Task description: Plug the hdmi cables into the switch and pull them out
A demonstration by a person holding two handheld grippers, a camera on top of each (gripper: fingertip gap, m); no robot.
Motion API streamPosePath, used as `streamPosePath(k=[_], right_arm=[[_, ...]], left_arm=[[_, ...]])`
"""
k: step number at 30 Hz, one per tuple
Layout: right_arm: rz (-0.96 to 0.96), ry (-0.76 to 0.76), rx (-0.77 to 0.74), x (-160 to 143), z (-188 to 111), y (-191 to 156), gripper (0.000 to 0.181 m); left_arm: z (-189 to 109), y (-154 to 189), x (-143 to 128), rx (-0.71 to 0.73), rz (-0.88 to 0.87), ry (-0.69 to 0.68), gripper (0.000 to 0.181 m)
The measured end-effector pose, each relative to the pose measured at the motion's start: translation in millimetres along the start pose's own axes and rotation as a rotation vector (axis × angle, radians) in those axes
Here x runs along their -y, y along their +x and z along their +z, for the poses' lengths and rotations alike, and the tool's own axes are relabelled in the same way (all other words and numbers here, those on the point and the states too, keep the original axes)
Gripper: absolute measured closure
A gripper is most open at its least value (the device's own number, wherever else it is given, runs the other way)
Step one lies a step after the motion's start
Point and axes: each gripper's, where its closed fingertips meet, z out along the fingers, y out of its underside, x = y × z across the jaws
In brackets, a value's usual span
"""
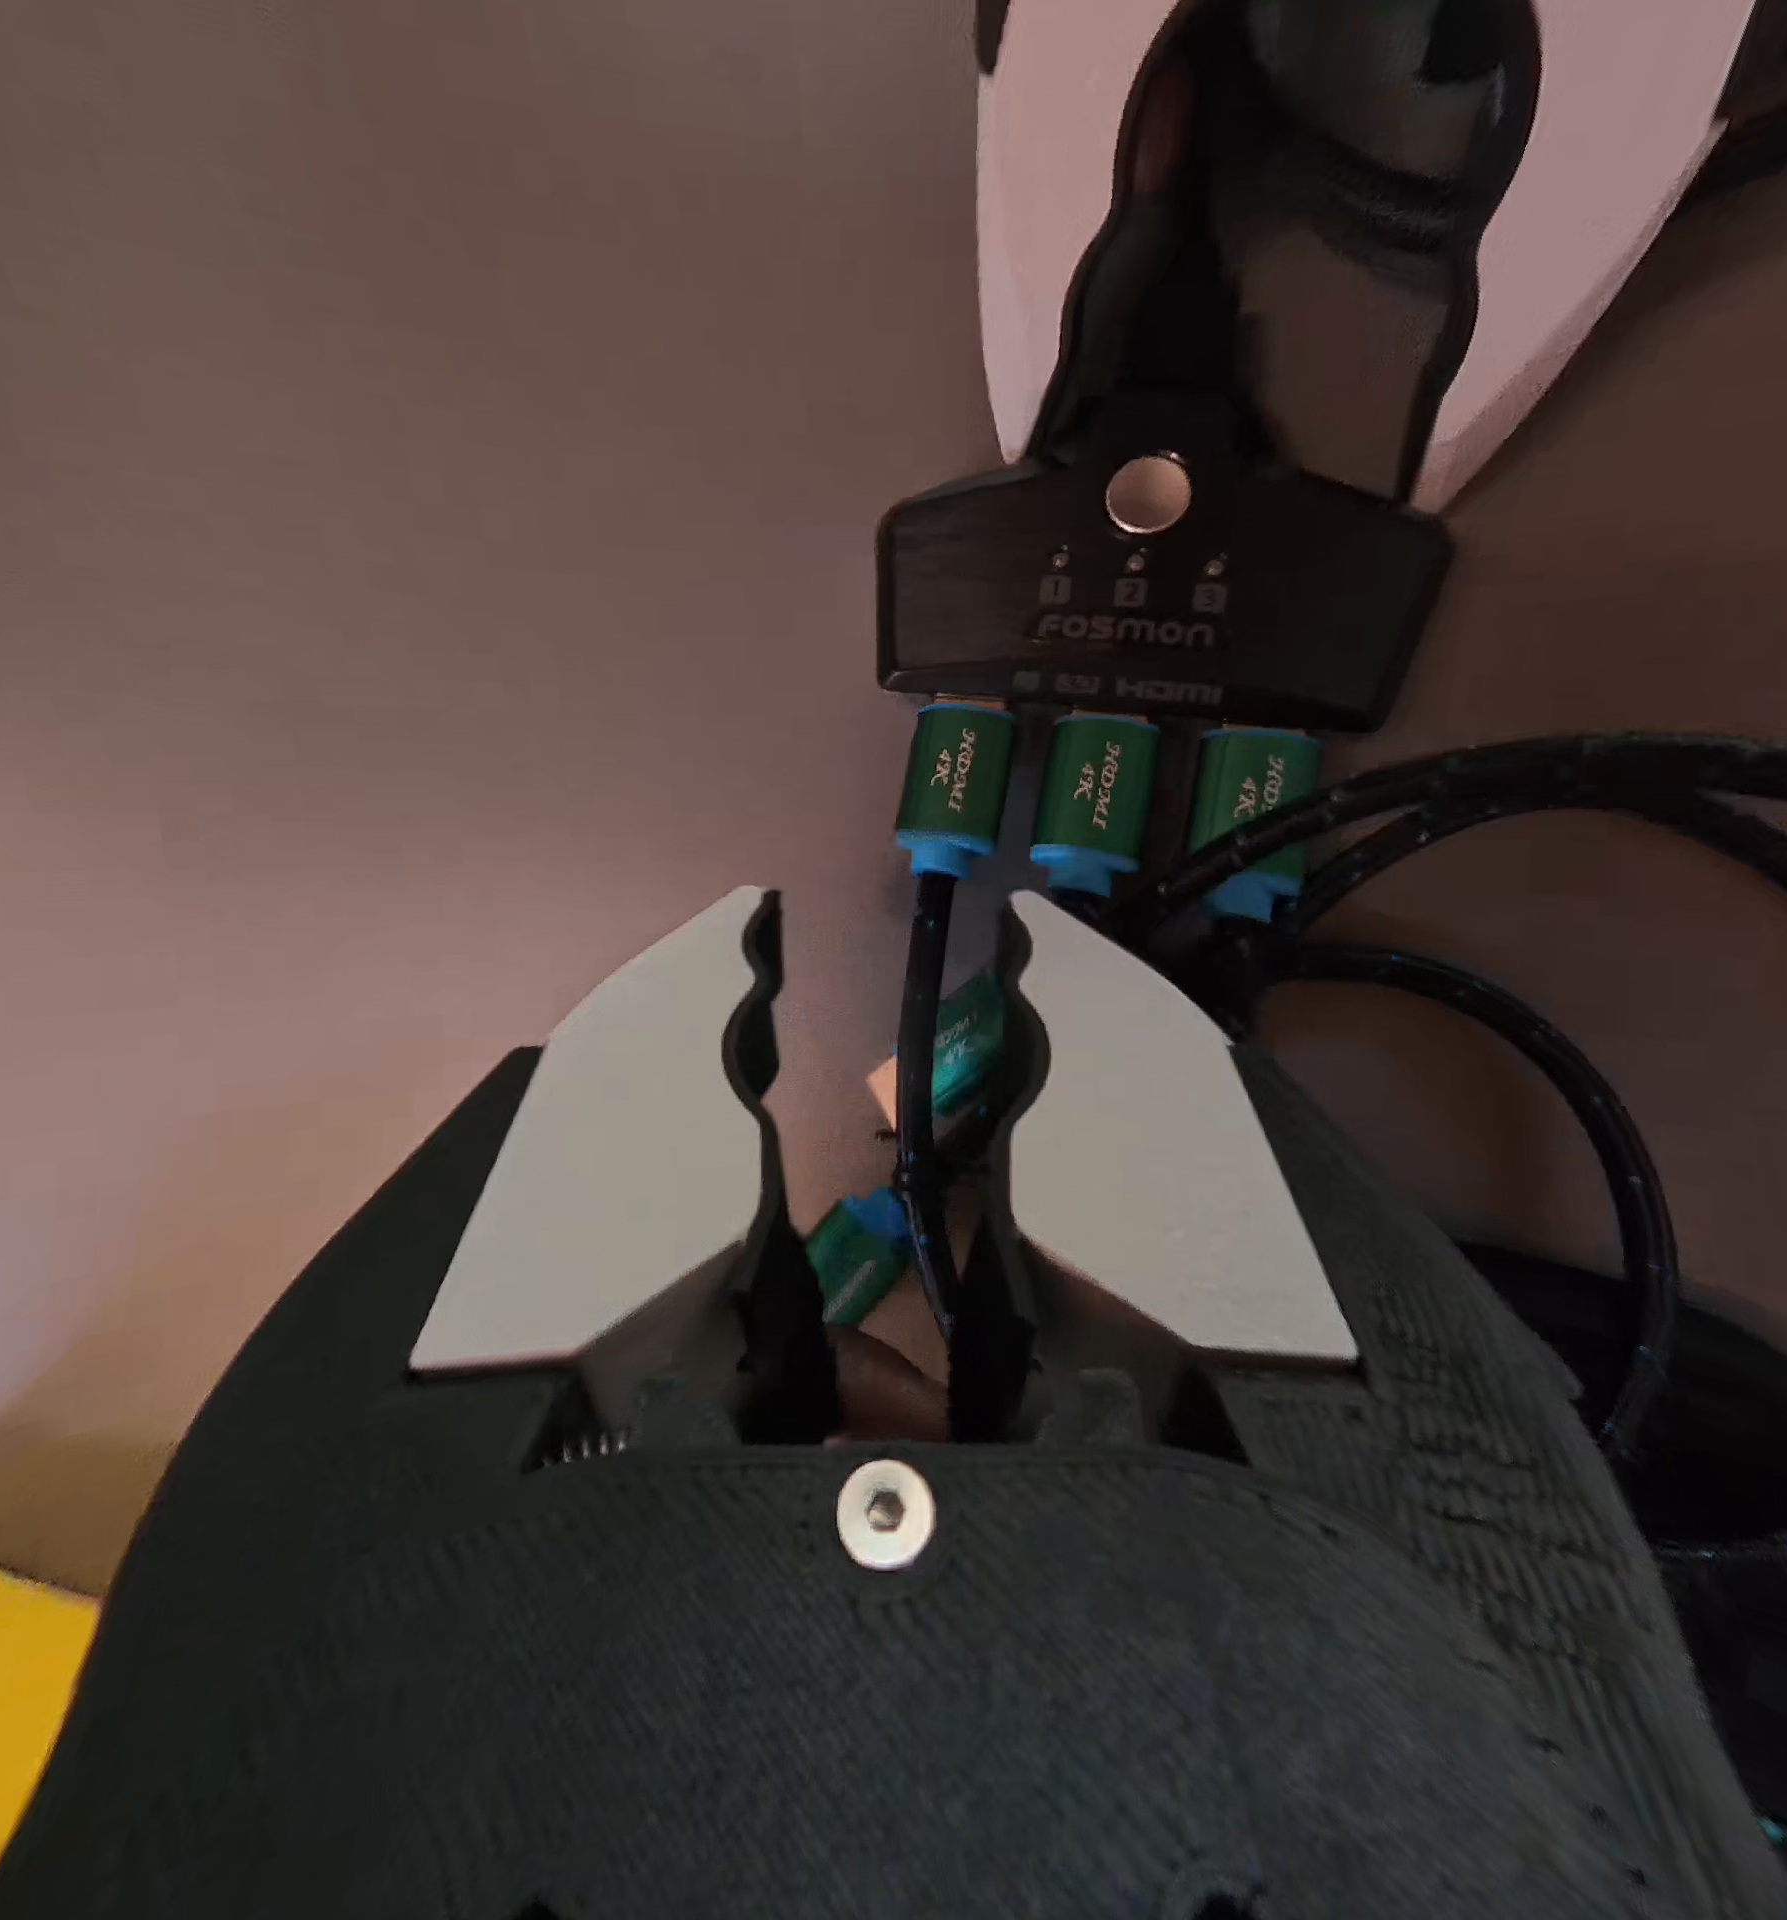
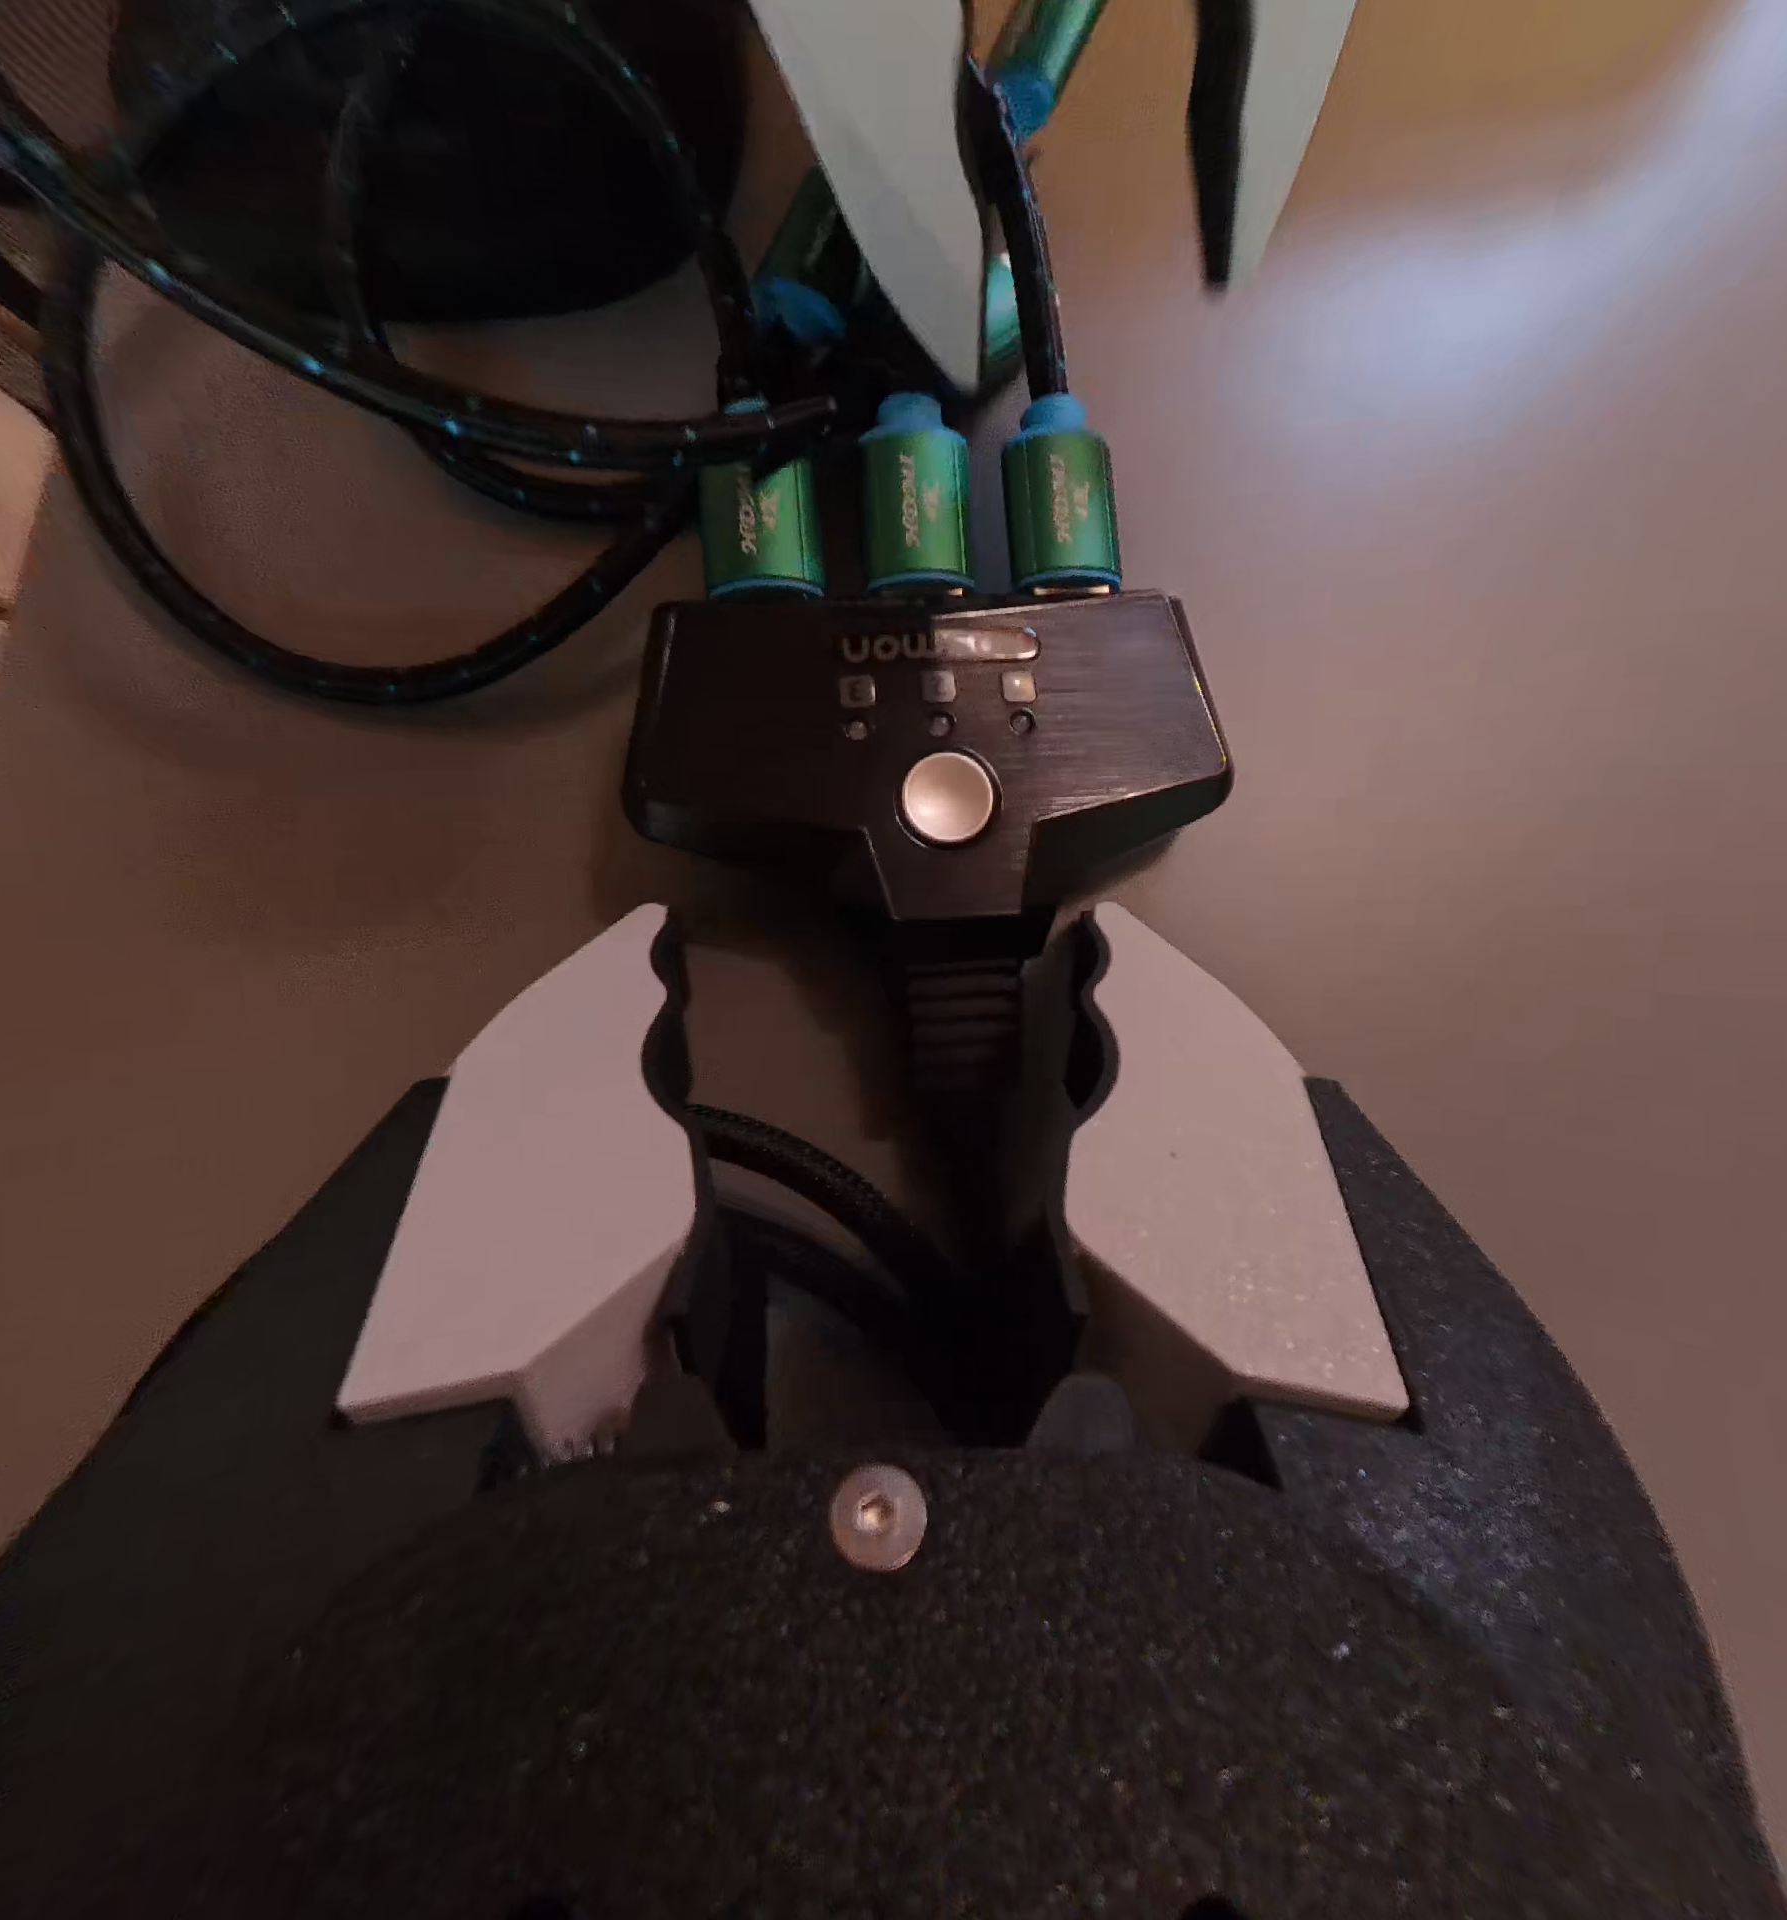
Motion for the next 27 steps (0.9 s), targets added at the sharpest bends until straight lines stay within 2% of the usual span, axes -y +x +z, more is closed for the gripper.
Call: streamPosePath(k=[2,4,5,6,7,10,12,13,14,16,19,24,27], right_arm=[[0.001,-0.014,-0.031,3,3,0,0.103],[0.016,0.003,-0.023,7,7,1,0.111],[0.017,0.011,-0.018,9,7,2,0.129],[0.012,0.022,-0.001,11,8,2,0.141],[-0.008,0.030,-0.008,12,10,2,0.141],[-0.138,0.047,-0.127,17,5,7,0.142],[-0.221,0.135,-0.217,33,-11,8,0.142],[-0.278,0.175,-0.289,43,-23,10,0.142],[-0.329,0.213,-0.372,54,-38,12,0.142],[-0.362,0.269,-0.531,73,-70,16,0.142],[-0.404,0.301,-0.788,97,-133,26,0.142],[-0.454,0.263,-1.147,111,-269,52,0.142],[-0.521,0.145,-1.343,103,-350,73,0.142]], left_arm=[[-26,-6,10,0.116,0.004,0.110,0.136],[-63,-14,25,0.275,0.001,0.283,0.133],[-85,-16,33,0.357,-0.004,0.398,0.131],[-111,-18,40,0.442,-0.018,0.531,0.131],[-137,-18,43,0.522,-0.043,0.678,0.131],[-198,-13,22,0.719,-0.174,1.096,0.133],[-210,-4,-8,0.827,-0.240,1.270,0.141],[-208,1,-22,0.872,-0.261,1.306,0.142],[-207,4,-29,0.915,-0.265,1.318,0.145],[-212,9,-22,0.950,-0.175,1.294,0.150],[-183,1,-16,0.931,-0.120,1.138,0.150],[-150,4,-8,0.946,0.036,0.902,0.150],[-129,12,-1,0.919,0.164,0.789,0.150]])
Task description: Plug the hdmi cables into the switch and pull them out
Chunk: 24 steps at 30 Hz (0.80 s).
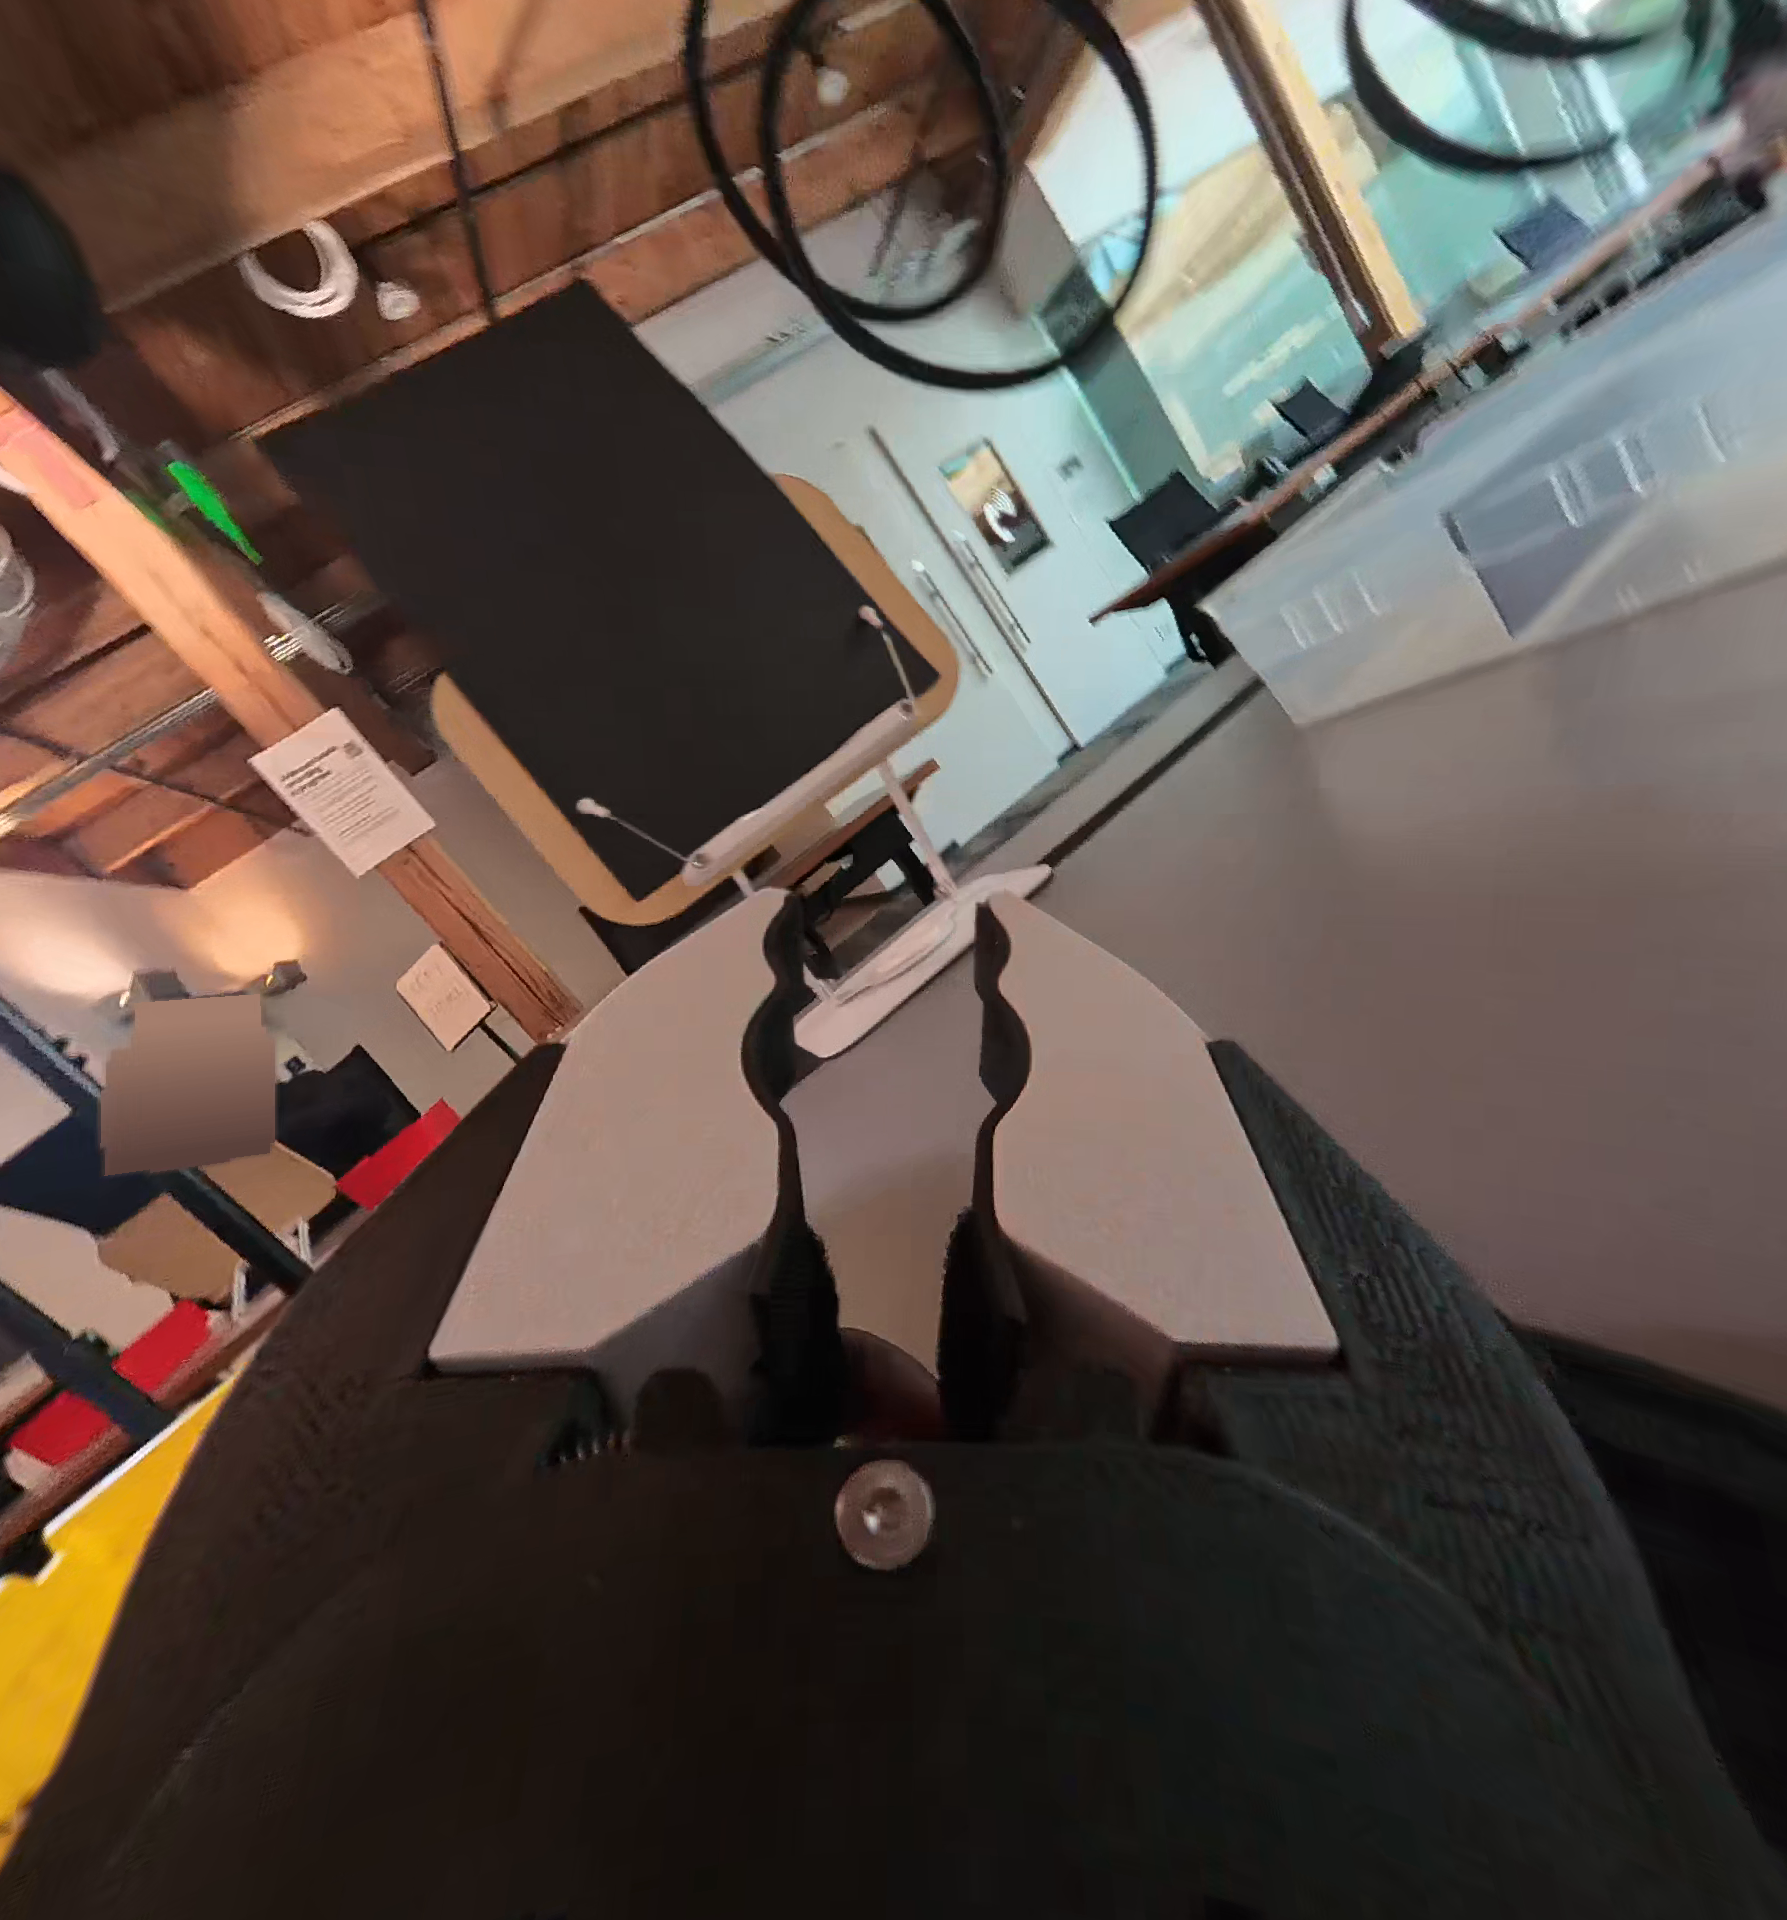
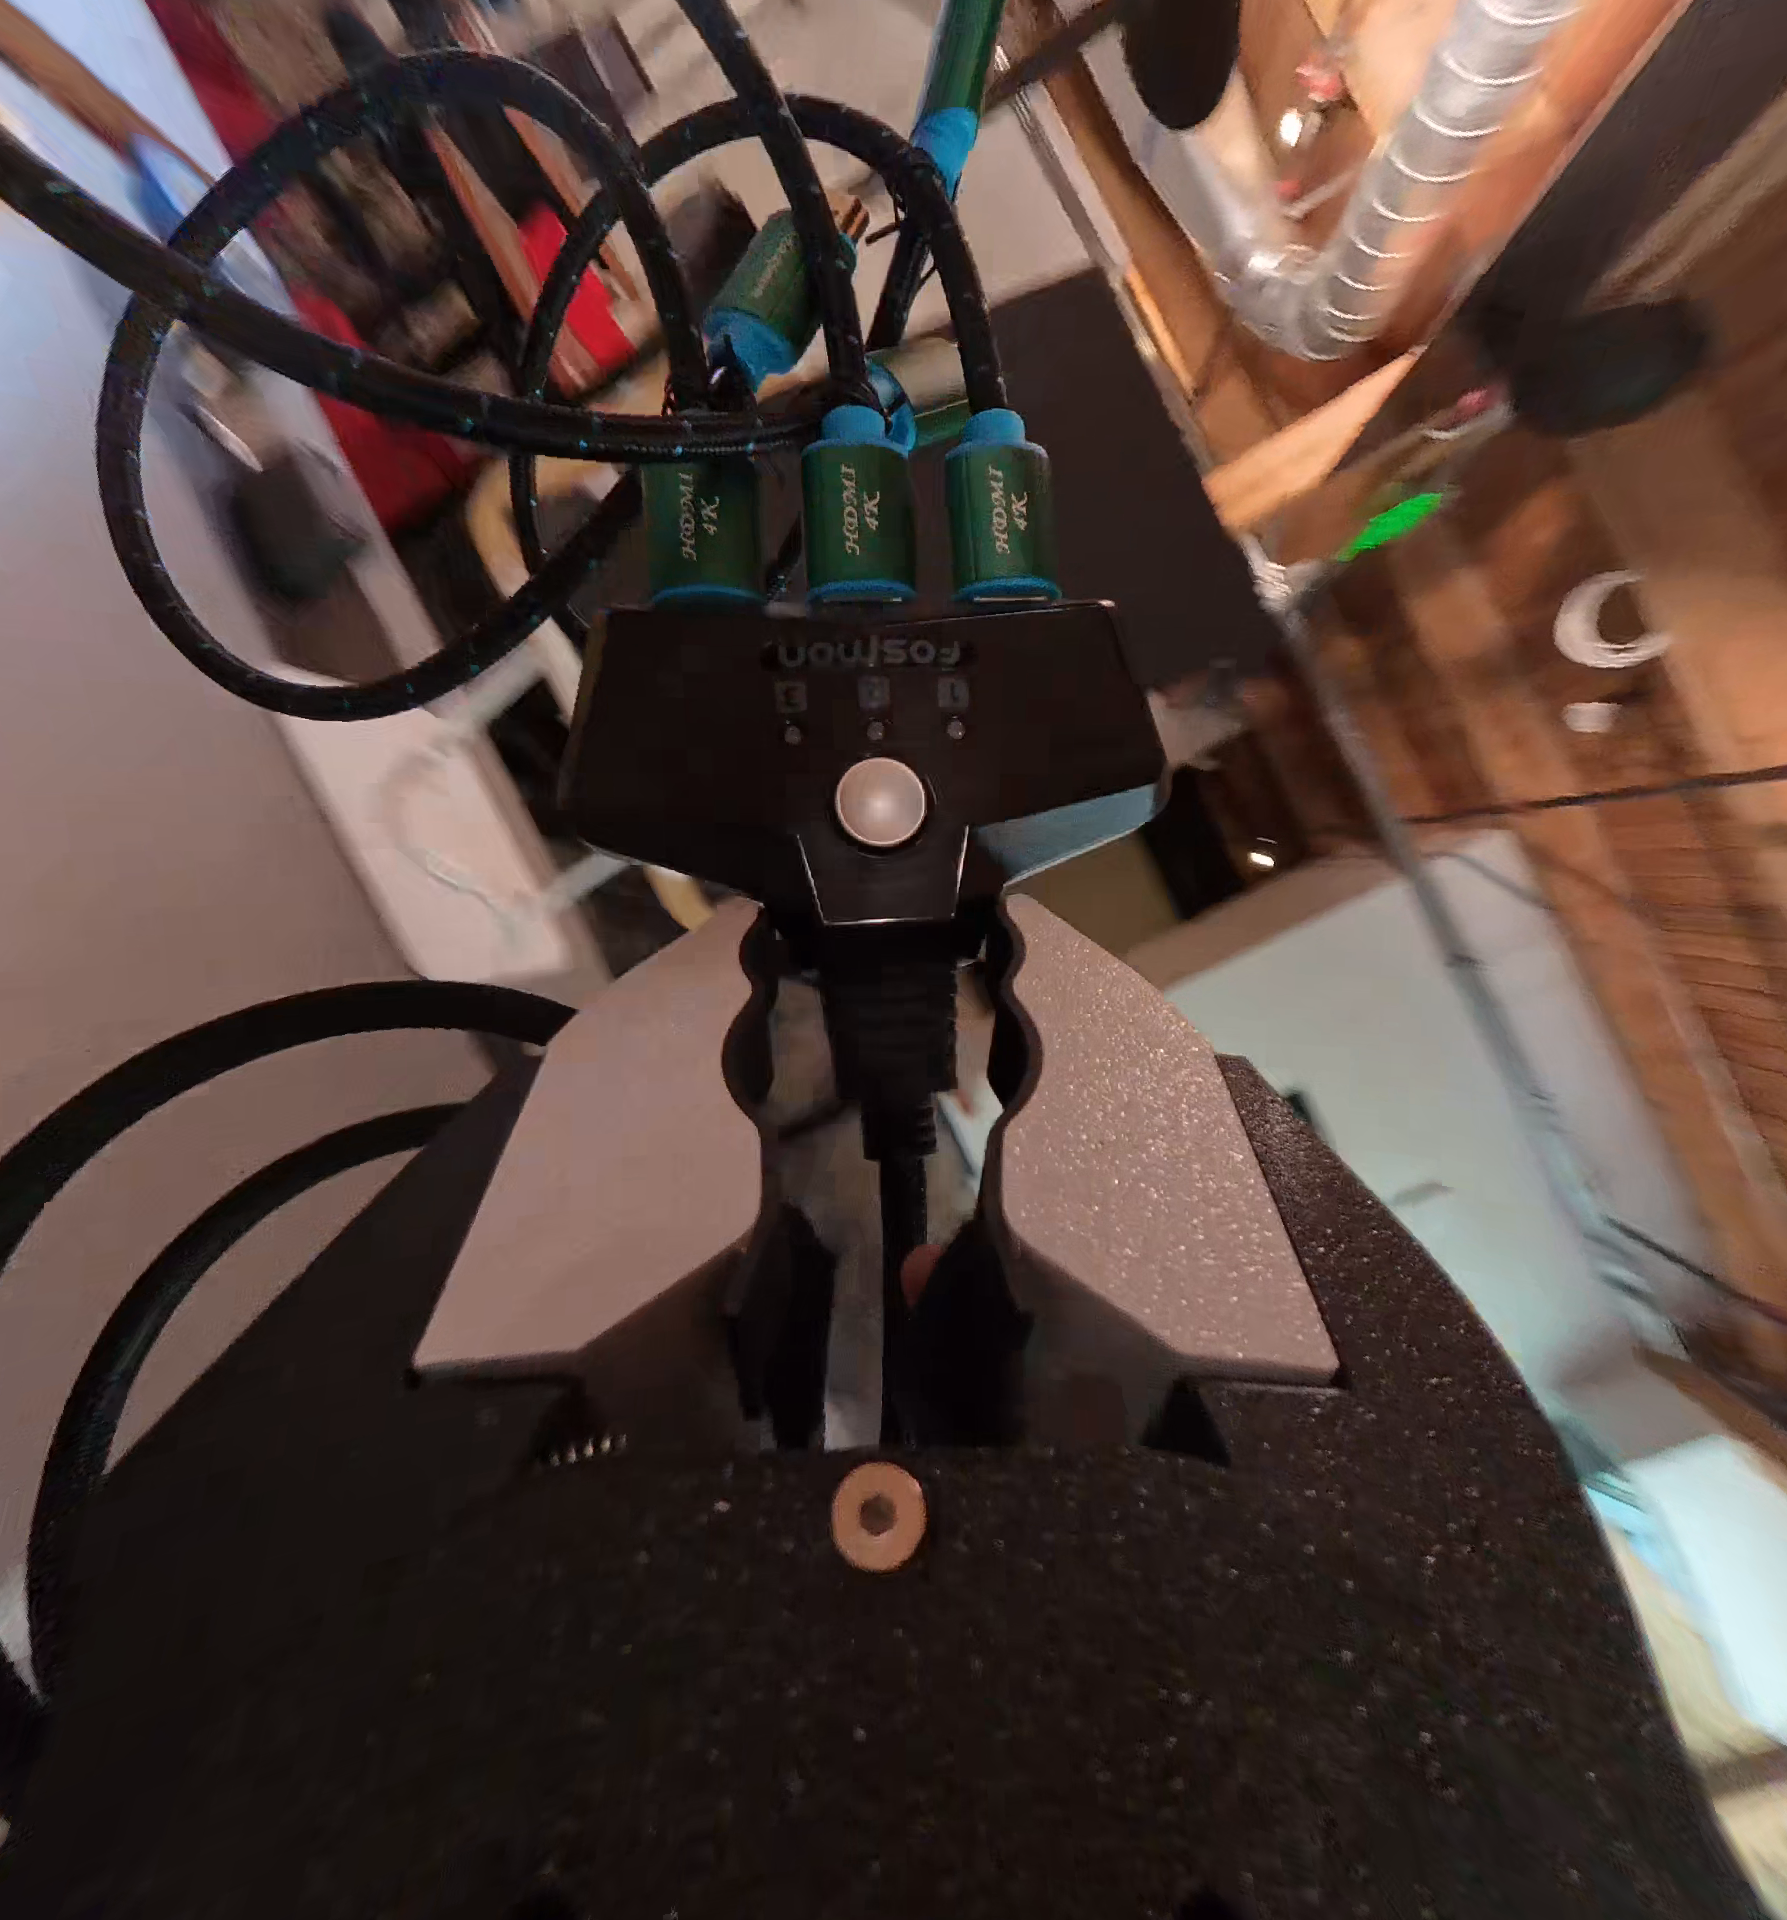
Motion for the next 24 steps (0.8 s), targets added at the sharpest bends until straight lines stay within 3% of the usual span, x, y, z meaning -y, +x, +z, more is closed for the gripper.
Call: streamPosePath(k=[3,6,8,11,14,19,21,23,24], right_arm=[[-0.224,-0.107,-0.067,-33,-1,56,0.142],[-0.622,-0.240,-0.035,-66,-1,89,0.142],[-0.851,-0.286,0.100,-92,3,90,0.142],[-0.977,-0.317,0.274,-132,11,80,0.144],[-1.250,-0.376,0.368,-174,21,63,0.148],[-1.148,-0.359,0.363,-223,46,-11,0.149],[-1.023,-0.439,0.326,-242,52,-20,0.149],[-0.861,-0.454,0.402,-258,51,-38,0.152],[-0.874,-0.465,0.475,-267,47,-51,0.155]], left_arm=[[4,14,-5,-0.059,0.078,-0.042,0.150],[4,14,-7,-0.058,0.075,-0.051,0.150],[4,10,-7,-0.043,0.045,-0.044,0.150],[4,7,-7,-0.033,0.024,-0.044,0.150],[5,9,-8,-0.039,0.033,-0.050,0.150],[6,15,-12,-0.065,0.063,-0.074,0.150],[6,18,-12,-0.077,0.079,-0.079,0.150],[6,19,-12,-0.081,0.086,-0.078,0.150],[6,19,-12,-0.081,0.083,-0.077,0.150]])
